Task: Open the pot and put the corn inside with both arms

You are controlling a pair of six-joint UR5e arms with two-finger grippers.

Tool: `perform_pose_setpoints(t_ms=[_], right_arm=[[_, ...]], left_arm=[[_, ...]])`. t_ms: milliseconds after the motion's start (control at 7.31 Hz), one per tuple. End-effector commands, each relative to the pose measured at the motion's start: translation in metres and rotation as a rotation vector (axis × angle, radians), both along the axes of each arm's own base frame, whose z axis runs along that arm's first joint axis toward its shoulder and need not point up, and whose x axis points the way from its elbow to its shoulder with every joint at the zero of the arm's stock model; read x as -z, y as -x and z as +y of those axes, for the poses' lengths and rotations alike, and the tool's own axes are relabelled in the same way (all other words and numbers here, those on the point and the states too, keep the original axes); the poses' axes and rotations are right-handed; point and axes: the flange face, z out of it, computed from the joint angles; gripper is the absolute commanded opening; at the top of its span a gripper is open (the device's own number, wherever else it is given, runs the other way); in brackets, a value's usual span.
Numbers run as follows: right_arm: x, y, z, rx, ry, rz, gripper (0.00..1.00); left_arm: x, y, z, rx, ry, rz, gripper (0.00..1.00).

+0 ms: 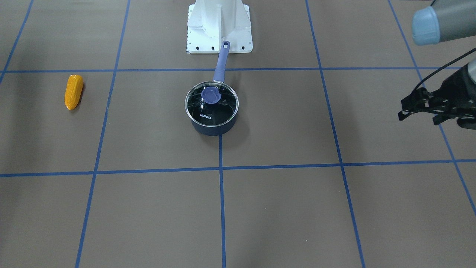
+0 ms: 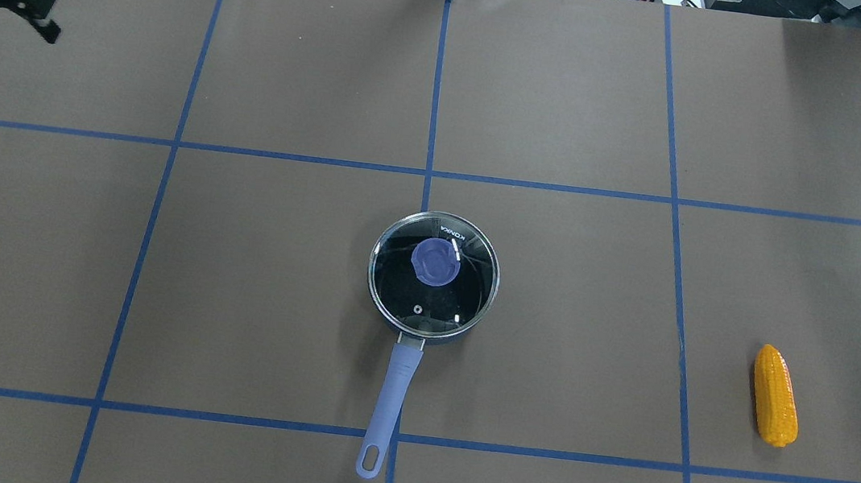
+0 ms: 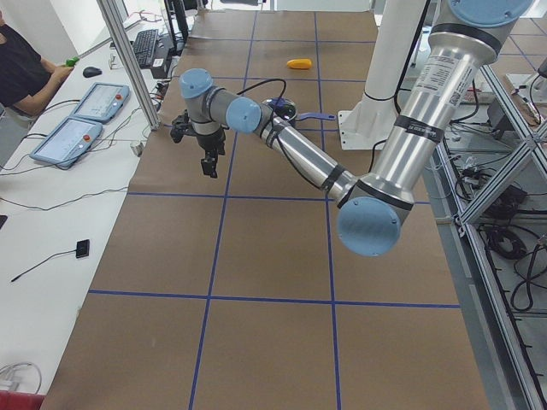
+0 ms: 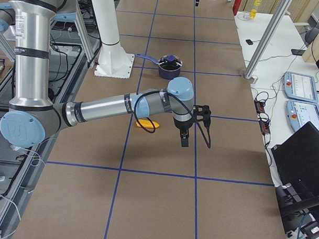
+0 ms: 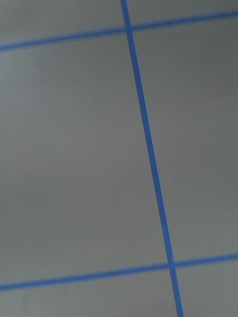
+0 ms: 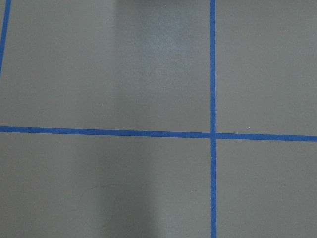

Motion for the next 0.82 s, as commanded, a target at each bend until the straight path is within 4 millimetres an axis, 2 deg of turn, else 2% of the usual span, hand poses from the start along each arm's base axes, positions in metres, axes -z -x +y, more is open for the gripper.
perform_pose_setpoints(t_ms=[0,137,274,411,547,684], right_arm=[[0.007,0.008,0.007,0.014,0.007,-0.042,1.0],[0.007,0.016,0.007,-0.003,0.049,-0.059,1.0],[0.016,0.029,0.013,0.037,0.057,-0.135,1.0],[0.024,0.043,0.03,0.05,0.079,-0.148,1.0],[0.036,0.075,0.037,0.06,0.137,-0.154,1.0],[0.046,0.119,0.044,0.088,0.182,-0.124,1.0]], left_arm=[[0.093,-0.095,0.012,0.017,0.069,0.039,0.99],[0.129,-0.143,0.029,0.009,0.06,0.032,0.99],[0.16,-0.19,0.041,0.015,0.064,0.018,0.99],[0.192,-0.227,0.043,0.022,0.076,0.012,0.99],[0.212,-0.258,0.061,0.026,0.082,0.005,0.99],[0.232,-0.286,0.074,0.036,0.077,-0.005,1.0]])
